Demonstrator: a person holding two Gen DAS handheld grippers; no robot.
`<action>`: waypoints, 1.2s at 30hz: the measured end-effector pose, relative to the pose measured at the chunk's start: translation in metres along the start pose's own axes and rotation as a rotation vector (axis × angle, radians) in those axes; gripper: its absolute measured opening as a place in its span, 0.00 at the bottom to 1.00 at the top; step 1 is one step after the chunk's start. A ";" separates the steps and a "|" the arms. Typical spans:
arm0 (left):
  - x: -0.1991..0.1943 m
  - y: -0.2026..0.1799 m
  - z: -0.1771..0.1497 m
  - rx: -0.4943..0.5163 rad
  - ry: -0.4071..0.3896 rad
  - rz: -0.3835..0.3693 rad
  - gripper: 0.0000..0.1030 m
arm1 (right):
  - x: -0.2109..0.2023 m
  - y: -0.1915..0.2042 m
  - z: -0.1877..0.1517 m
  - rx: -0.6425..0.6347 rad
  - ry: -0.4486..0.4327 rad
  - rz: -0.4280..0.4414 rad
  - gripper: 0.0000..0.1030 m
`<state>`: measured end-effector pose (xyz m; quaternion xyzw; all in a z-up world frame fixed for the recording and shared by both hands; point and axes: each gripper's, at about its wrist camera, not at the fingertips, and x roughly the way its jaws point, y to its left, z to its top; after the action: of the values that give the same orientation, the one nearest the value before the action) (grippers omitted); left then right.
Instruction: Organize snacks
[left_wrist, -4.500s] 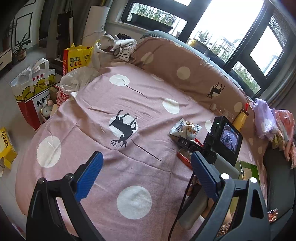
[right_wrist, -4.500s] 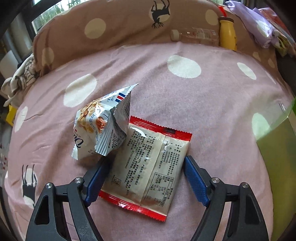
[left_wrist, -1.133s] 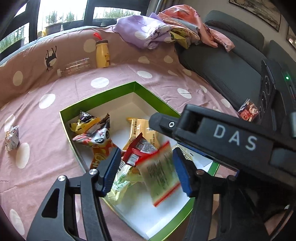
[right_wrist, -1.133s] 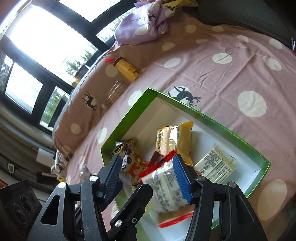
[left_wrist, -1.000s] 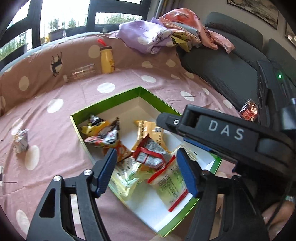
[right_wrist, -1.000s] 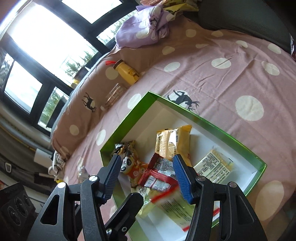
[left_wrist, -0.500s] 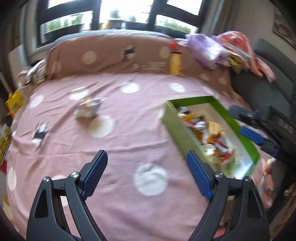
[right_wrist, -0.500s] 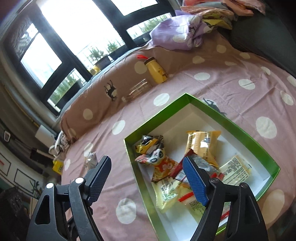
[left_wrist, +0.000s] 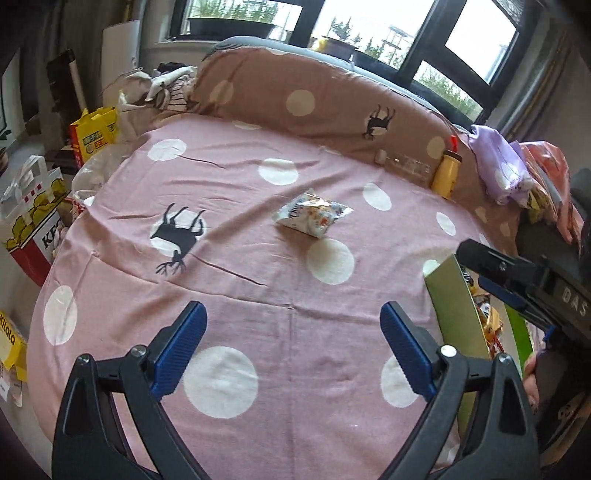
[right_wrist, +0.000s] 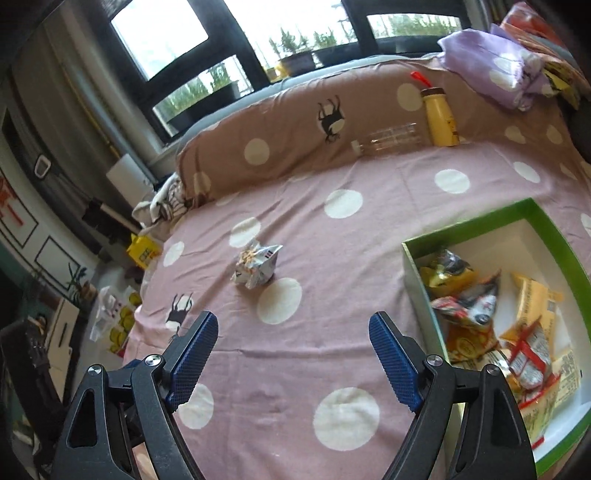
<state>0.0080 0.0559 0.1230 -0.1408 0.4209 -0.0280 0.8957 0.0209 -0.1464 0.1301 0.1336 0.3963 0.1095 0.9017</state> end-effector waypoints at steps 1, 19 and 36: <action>0.000 0.007 0.001 -0.016 -0.001 0.012 0.92 | 0.011 0.010 0.008 -0.018 0.014 0.002 0.83; 0.005 0.047 0.017 -0.113 0.005 0.004 0.92 | 0.219 0.052 0.056 -0.135 0.238 -0.200 0.82; 0.011 0.025 0.010 -0.041 0.019 0.003 0.92 | 0.129 0.005 0.001 0.026 0.264 -0.018 0.52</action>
<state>0.0208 0.0803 0.1143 -0.1585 0.4301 -0.0195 0.8886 0.1067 -0.1022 0.0437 0.1260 0.5142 0.1131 0.8408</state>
